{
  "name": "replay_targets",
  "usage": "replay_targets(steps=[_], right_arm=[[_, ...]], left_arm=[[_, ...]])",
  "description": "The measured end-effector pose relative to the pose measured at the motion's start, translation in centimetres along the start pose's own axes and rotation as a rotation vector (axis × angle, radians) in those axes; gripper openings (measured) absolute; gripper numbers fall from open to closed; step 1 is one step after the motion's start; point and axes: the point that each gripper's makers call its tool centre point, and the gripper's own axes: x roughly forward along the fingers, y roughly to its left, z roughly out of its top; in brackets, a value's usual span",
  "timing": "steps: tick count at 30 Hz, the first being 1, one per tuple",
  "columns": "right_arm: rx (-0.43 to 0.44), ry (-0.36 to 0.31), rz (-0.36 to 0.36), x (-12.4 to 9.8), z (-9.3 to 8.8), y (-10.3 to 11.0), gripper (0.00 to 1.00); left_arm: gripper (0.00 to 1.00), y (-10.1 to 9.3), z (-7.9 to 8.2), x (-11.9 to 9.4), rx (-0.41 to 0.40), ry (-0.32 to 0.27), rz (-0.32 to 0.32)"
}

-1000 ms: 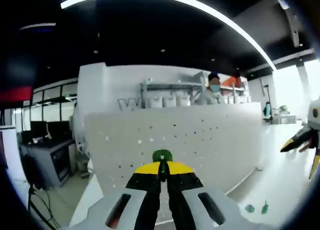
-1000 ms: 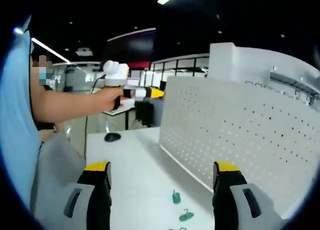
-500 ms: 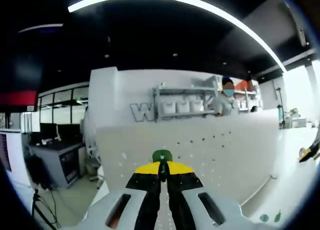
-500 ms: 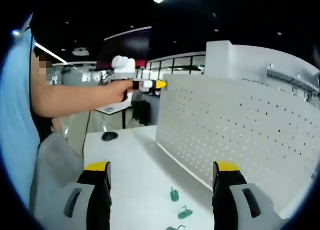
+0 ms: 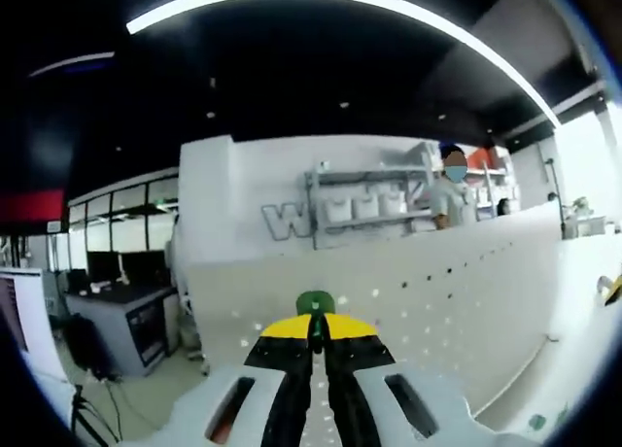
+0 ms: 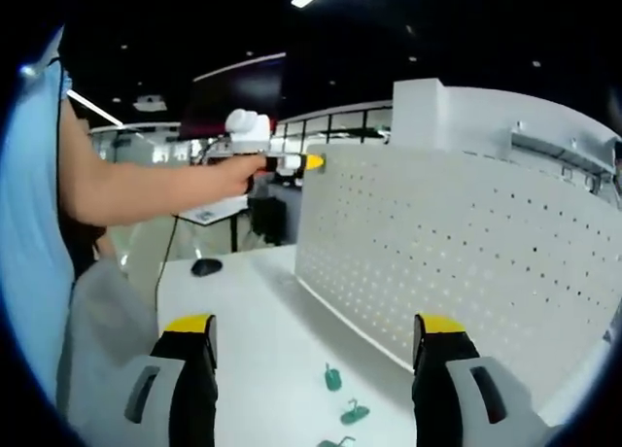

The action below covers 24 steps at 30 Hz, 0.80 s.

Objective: Insert the hook assembly into the mounting plate slot until the hook locks in place.

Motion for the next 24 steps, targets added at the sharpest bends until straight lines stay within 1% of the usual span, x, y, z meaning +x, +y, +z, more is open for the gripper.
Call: replay_targets(steps=[4, 10, 14, 24], right_arm=[[0.003, 0.009, 0.002, 0.13, -0.31, -0.10, 0.84], [-0.002, 0.012, 0.004, 0.28, -0.38, -0.29, 0.83], [0.001, 0.013, 0.005, 0.32, -0.47, -0.37, 0.83], [0.000, 0.023, 0.008, 0.41, -0.76, -0.50, 0.83]], left_arm=[[0.03, 0.23, -0.40, 0.19, 0.009, 0.006, 0.008], [0.03, 0.21, -0.44, 0.54, 0.012, 0.003, 0.009], [0.03, 0.50, -0.27, 0.66, 0.013, -0.007, 0.021], [0.03, 0.60, -0.43, 0.99, 0.030, -0.003, 0.020]])
